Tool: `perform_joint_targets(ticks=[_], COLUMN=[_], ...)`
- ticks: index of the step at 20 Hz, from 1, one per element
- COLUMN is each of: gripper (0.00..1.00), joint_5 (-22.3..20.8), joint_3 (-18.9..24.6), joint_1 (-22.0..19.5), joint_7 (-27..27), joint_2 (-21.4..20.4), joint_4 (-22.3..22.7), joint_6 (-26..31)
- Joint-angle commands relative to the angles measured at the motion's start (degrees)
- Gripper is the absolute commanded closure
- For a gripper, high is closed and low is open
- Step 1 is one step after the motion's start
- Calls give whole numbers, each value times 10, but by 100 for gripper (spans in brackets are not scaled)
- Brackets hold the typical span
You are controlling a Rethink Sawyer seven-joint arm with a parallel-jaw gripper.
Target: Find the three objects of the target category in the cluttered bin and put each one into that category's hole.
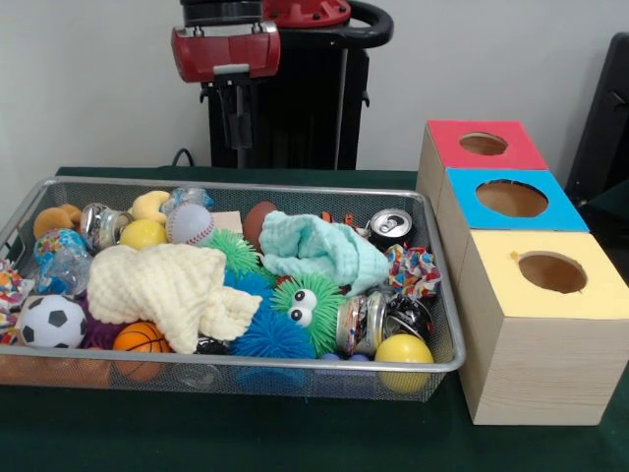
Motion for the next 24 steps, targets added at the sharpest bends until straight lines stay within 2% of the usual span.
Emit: perform_joint_targets(ticks=[1, 5, 13, 24], gripper=[100, 100, 100, 100], joint_5=[-38, -39, -25, -18], joint_3=[49, 55, 35, 51], joint_1=[-26, -36, -20, -36], joint_7=[-30, -30, 13, -2], joint_2=[25, 39, 28, 32], joint_4=[14, 9, 19, 25], joint_6=[-20, -20, -24, -11])
